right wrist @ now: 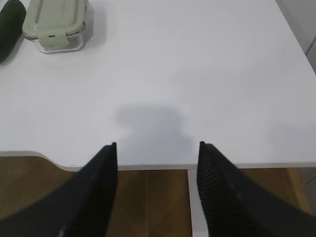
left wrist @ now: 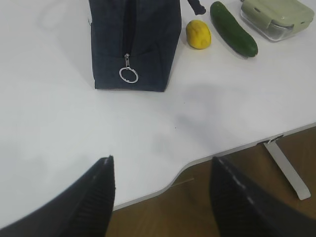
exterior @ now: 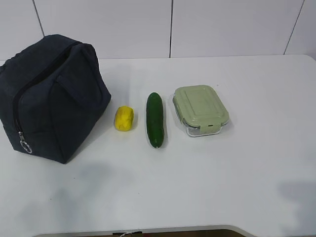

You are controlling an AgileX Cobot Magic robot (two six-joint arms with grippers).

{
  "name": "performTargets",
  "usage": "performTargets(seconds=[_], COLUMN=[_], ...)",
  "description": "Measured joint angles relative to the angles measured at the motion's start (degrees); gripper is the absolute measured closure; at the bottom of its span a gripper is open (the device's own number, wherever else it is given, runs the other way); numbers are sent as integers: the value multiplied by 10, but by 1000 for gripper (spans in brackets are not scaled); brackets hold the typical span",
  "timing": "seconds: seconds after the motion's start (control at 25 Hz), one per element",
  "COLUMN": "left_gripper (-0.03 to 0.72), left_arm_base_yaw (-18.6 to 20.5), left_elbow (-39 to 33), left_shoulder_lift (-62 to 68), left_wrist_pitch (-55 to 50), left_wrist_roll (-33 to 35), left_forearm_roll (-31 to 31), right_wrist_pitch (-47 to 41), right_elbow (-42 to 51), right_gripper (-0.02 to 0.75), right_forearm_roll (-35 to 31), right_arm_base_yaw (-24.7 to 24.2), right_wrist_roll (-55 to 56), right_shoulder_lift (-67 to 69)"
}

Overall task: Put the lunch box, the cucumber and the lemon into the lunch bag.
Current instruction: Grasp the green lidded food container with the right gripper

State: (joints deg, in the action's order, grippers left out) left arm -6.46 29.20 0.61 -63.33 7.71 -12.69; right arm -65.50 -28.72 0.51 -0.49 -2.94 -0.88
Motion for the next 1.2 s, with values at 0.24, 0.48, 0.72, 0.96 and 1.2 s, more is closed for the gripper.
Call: performTargets(seconds=[0.24, 0.48, 0.72, 0.96, 1.2], left_gripper=[239, 239, 239, 250, 252], left_arm_base_yaw=[0, 0, 0, 0, 0], left_elbow=[0, 0, 0, 0, 0], left_shoulder_lift=[0, 0, 0, 0, 0], left_wrist_pitch=[0, 0, 0, 0, 0], left_wrist_roll=[0, 0, 0, 0, 0], left_forearm_roll=[0, 0, 0, 0, 0], right_wrist_pitch=[1, 1, 1, 1, 1], right_elbow=[0, 0, 0, 0, 0], right_gripper=[319, 319, 319, 319, 319], right_forearm_roll=[0, 0, 0, 0, 0], right_arm_base_yaw=[0, 0, 0, 0, 0], right_wrist_roll=[0, 0, 0, 0, 0], right_shoulder_lift=[0, 0, 0, 0, 0])
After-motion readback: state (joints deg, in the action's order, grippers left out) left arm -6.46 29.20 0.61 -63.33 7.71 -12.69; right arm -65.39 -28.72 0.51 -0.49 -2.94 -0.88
